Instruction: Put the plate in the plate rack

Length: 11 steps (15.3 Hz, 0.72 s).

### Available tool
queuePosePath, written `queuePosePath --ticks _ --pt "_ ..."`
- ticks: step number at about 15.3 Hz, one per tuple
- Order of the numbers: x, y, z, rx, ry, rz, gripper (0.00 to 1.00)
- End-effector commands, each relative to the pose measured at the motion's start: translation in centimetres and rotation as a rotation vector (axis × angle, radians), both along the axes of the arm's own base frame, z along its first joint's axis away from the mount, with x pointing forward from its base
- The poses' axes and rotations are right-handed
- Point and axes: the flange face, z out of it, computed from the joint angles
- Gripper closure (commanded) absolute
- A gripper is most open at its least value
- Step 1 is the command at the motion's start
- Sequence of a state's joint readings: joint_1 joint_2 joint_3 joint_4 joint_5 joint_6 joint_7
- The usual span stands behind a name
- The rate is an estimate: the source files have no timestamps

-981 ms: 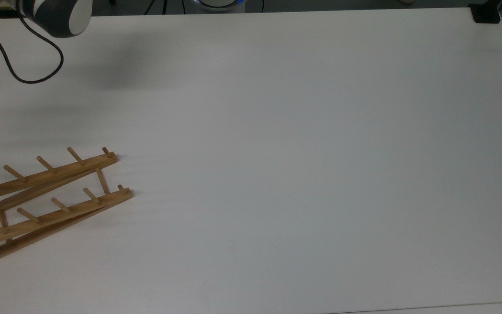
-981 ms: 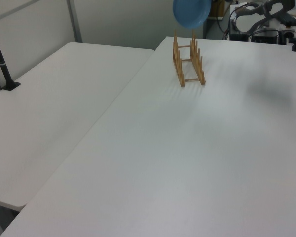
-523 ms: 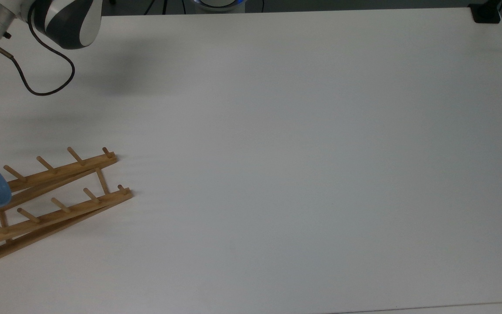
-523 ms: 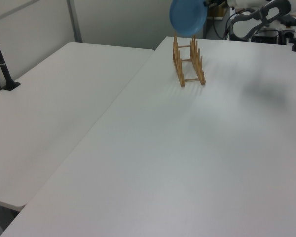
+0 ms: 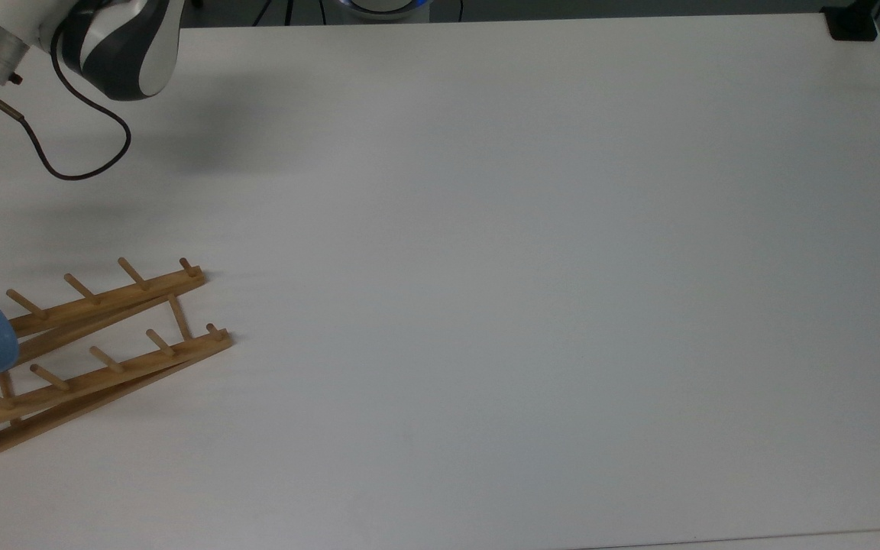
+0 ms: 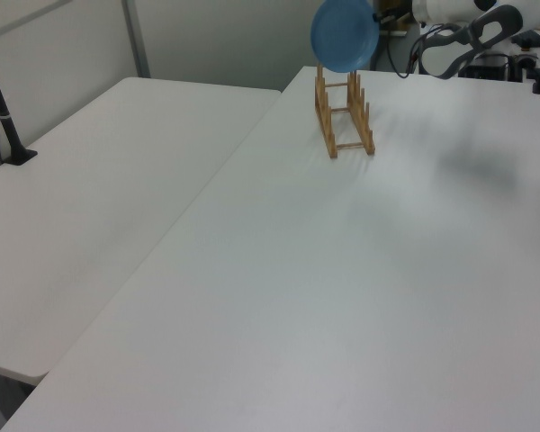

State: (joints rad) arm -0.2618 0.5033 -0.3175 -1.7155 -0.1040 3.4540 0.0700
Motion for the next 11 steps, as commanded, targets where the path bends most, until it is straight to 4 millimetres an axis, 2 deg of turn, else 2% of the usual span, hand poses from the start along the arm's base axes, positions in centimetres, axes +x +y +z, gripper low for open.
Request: queuePosePath --ticks 1,5,7,11 --pt "0.7 0.4 0.9 -0.008 -0.052 -0.004 1.00" --pt "0.7 0.3 1.2 0.007 -0.069 -0.017 1.00" --pt "1.0 1.1 1.3 0.005 -0.069 -0.003 1.00" --pt "0.3 1.5 2.6 -0.042 -0.052 0.017 1.00"
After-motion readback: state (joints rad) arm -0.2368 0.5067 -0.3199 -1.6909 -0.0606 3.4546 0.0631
